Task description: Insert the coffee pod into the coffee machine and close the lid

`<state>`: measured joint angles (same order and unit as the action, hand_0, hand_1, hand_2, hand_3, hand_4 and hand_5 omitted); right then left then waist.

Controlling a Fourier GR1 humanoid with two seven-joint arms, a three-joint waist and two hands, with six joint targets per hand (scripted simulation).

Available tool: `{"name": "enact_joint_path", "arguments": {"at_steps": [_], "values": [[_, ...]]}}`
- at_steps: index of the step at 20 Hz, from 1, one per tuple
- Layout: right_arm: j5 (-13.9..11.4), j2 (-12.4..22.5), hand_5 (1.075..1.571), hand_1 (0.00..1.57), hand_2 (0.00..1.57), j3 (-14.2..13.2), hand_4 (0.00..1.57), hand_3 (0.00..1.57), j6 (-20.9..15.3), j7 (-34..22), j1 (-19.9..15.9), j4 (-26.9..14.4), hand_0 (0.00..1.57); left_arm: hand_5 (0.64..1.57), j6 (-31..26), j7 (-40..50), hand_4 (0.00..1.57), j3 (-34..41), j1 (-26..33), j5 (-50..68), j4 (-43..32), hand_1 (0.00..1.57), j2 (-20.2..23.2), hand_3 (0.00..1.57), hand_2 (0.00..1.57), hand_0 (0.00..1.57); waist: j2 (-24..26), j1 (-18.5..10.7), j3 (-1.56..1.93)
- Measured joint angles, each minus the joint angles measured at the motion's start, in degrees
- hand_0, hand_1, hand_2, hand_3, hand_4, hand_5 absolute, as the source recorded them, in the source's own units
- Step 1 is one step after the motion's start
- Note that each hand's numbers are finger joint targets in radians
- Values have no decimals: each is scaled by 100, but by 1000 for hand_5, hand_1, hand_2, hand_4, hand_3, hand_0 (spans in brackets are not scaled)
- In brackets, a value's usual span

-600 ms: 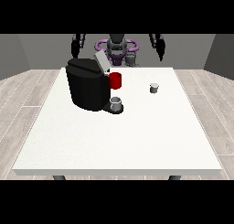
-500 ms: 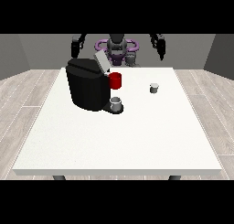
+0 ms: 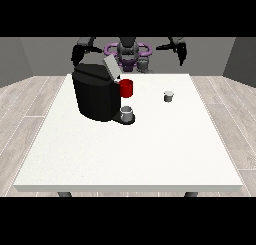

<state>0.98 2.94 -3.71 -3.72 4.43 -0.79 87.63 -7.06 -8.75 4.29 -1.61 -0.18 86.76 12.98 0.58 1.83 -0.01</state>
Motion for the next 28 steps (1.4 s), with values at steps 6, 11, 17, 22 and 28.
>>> {"name": "enact_joint_path", "arguments": {"at_steps": [6,11,17,22,28], "values": [[-50,-181,1571,0,0,169,174,0,-159,158,-52,153,0,1571,-294,257,0,413,-654,30,-727,0,520,0,0,0,-259,297,0],[-50,-232,1571,0,0,308,192,0,-165,124,-241,299,0,1571,-346,276,0,547,-1178,-152,-1495,0,755,0,0,0,-564,523,0],[-53,-238,1571,0,0,412,259,0,-229,-23,-451,404,0,1571,-385,148,0,682,-1688,-361,-2510,0,955,0,0,0,-847,637,-1],[-19,-169,1571,0,0,245,358,0,-248,-44,-675,101,0,1571,-275,240,0,530,-2045,-695,-2982,0,935,0,0,0,-942,571,-1],[-85,-170,1571,0,0,277,389,0,-412,-272,-813,-58,0,1571,-197,43,0,324,-2258,-1164,-3555,0,958,0,459,0,-956,537,0]]}}
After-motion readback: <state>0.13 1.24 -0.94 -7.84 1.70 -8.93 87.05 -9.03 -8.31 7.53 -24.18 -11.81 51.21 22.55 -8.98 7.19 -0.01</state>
